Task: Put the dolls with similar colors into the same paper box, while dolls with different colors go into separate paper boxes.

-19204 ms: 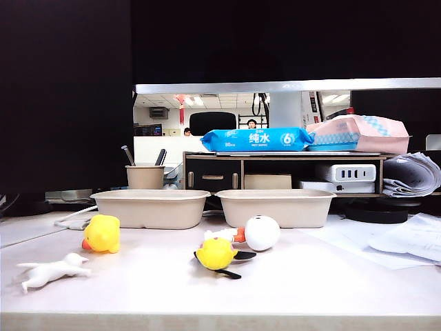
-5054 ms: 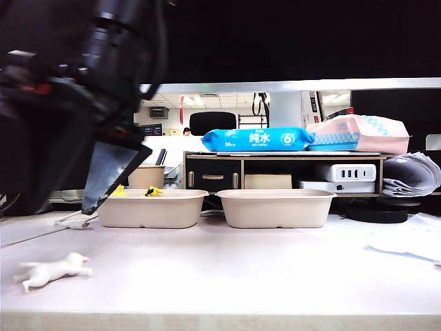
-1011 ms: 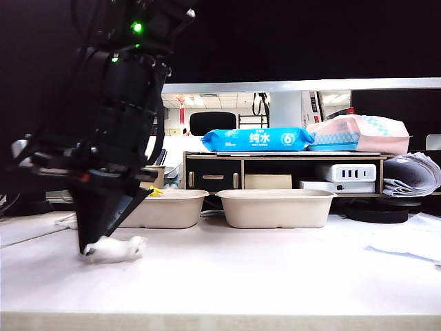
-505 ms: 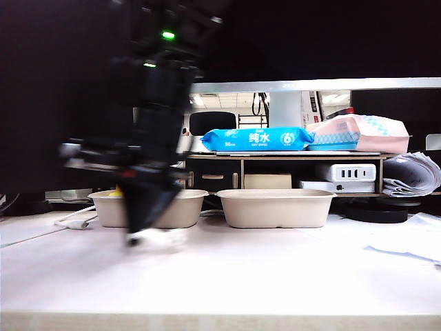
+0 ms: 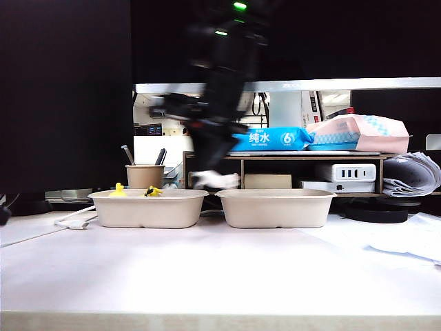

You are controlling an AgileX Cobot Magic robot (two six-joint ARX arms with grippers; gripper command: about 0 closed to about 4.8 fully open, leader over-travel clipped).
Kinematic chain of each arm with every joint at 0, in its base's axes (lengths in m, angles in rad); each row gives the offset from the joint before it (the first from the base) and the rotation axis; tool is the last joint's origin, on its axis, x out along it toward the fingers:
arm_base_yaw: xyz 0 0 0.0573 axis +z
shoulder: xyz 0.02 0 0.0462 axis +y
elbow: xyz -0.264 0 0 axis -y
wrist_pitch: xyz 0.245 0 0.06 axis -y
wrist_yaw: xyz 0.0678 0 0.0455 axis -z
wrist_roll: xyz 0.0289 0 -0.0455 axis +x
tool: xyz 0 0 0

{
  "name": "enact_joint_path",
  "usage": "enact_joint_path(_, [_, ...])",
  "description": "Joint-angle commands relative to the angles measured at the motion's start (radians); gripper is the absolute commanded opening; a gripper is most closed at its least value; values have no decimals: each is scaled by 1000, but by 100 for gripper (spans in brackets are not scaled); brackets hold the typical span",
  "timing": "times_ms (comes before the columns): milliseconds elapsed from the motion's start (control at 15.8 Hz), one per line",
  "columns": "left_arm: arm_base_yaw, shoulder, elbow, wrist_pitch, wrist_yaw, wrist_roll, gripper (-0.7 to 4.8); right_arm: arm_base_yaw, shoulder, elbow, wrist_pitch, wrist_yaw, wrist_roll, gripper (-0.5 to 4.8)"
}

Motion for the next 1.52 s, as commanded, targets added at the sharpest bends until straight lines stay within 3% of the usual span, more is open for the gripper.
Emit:
enact_joint_path(63, [2,13,1,14,5,-14,-5,-59,-13,0,18,0,5,-5])
enact_joint_path(379, [2,18,1,14,5,-15,-5,-155,-13,0,61,25,5,-5])
enact_joint_path(569, [2,18,1,14,5,-15,-5,-171,-13,0,89,146,5,7])
enact_joint_path(695, [2,18,1,14,5,-15,-5,-171,-13,0,99,180,34,155])
enact_joint_path(758, [2,18,1,14,5,-15,-5,-171,-13,0,97,177,51,189])
enact_joint_path(884, [4,17,1,14,5,-18,-5,-171,-16,1,95,177,87,184])
enact_joint_path(1011, [56,-3,0,13,17,-32,-5,-171,-46,0,55,117,93,34])
enact_joint_path(1074, [116,-31,0,13,49,-37,-5,-171,-69,0,38,71,95,-8])
enact_joint_path(1137, [240,-93,0,14,85,-37,-5,-171,-119,0,27,39,106,-8])
enact_joint_path(1263, [389,-158,0,13,84,-37,-5,-171,-224,0,24,-5,116,-8])
enact_joint_path(1390, [454,-211,0,13,84,-37,-5,-171,-314,0,26,-40,130,-8])
enact_joint_path(1516, [457,-258,0,26,84,-37,-5,-169,-400,-2,43,-121,136,-8])
